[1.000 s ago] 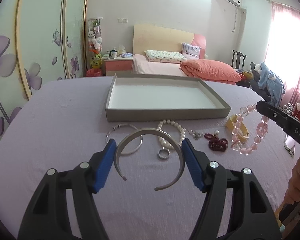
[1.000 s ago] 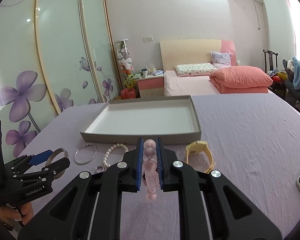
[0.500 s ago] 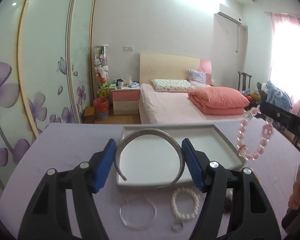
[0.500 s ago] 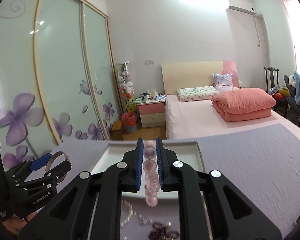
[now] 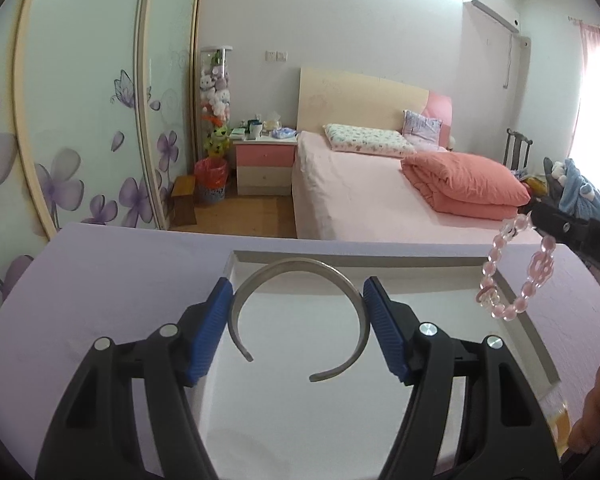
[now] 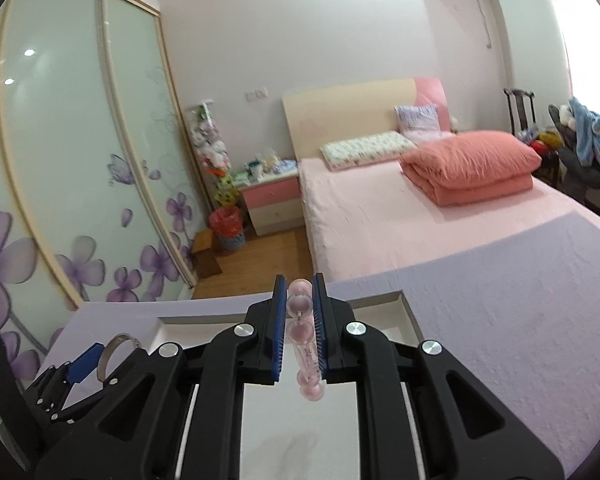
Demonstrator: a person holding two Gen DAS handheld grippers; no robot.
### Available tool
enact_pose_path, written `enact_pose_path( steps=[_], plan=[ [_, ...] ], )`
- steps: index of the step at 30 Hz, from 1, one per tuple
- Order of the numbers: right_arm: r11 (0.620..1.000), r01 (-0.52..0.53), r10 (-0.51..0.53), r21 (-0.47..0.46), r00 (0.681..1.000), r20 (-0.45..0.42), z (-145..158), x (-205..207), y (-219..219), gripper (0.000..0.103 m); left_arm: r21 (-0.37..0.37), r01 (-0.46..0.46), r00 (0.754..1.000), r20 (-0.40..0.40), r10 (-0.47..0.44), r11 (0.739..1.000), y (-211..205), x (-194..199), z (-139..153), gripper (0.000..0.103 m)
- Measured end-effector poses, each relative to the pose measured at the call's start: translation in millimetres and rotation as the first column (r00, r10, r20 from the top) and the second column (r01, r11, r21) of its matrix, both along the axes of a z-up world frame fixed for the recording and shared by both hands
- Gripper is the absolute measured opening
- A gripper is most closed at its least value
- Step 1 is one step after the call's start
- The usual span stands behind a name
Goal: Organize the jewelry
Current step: 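Carry the cuff and pink bracelet into the tray while both tools open to release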
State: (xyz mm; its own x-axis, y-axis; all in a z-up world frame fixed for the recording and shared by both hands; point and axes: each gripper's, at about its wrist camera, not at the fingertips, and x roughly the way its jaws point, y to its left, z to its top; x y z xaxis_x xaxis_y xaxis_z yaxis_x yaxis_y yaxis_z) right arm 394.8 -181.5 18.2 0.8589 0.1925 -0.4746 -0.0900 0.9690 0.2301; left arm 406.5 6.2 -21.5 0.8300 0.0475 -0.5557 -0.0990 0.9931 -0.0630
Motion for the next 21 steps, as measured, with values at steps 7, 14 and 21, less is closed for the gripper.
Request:
enact_pose_path(
  steps=[7,14,21],
  plan=[
    [1.000,0.029,-0.030,-0.005,0.995,-0.099,-22.1,26.9,8.4,0.014,0.015,0.008,0.998,-0.055,-0.007,1.000,-8.1,37.5,-18.7,0.066],
    [0.999,0.048,-0.048,-0.006,0.989,-0.142,-31.9,34.3,6.2,0.014,0.003,-0.002,0.996,-0.089,0.003,1.000,-0.8,45.2,-33.2,0.066],
    [0.999,0.041,-0.040,0.005,0.989,-0.142,-27.6,32.2,7.0,0.039,0.010,0.003,0.998,-0.069,-0.003,1.000,2.3,41.7,-27.4,0.074]
  ],
)
